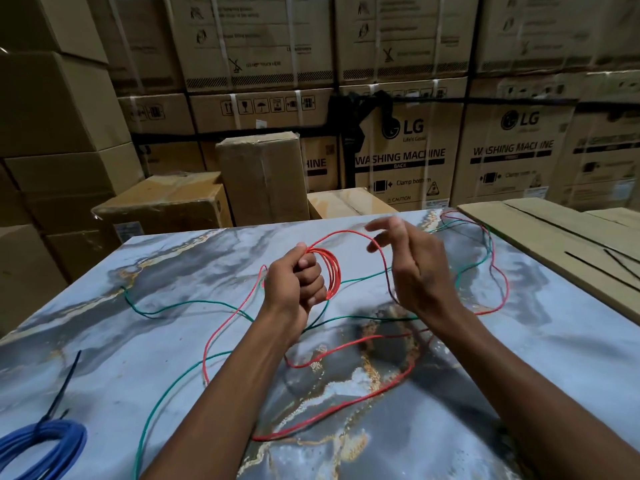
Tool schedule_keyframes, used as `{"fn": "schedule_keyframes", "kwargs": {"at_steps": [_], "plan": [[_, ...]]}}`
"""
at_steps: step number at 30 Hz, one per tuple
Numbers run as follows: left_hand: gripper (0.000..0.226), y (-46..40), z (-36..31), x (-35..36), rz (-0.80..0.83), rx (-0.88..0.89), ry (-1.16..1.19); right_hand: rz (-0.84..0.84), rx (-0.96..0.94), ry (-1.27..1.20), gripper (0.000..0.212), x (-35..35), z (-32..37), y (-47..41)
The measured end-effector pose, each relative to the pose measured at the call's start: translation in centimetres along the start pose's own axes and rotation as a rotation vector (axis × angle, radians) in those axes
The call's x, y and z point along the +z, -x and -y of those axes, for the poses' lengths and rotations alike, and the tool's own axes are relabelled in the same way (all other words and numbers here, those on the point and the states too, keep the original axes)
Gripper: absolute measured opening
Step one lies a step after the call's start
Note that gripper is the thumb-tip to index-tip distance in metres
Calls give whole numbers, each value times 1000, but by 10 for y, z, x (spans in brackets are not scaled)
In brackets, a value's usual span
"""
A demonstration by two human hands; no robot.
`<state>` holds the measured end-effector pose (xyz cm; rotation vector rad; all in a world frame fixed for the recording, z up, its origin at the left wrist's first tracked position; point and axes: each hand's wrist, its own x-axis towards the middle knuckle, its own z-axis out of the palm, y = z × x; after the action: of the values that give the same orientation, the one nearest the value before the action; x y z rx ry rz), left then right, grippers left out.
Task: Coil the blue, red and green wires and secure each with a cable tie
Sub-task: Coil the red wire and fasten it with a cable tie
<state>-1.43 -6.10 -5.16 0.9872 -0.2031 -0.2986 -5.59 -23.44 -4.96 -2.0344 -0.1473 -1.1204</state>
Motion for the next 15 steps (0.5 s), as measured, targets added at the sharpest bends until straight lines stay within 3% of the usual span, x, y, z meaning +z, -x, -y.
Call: {"fn": "schedule_keyframes", "kwargs": {"at_steps": [4, 9, 11, 13, 15], "plan": [[44, -1, 4, 2, -33, 23, -113, -18, -108, 148, 43, -1, 2, 5], [45, 0, 6, 2, -55, 59, -263, 136, -246, 269, 31, 6, 7, 9], [45, 2, 3, 0, -34, 24, -220, 238, -69, -46, 27, 4, 10, 8], [45, 3, -1, 0, 21, -41, -154, 301, 239, -463, 24, 0, 11, 5], [44, 5, -4, 0, 72, -87, -108, 316, 422, -613, 24, -4, 8, 1]]}}
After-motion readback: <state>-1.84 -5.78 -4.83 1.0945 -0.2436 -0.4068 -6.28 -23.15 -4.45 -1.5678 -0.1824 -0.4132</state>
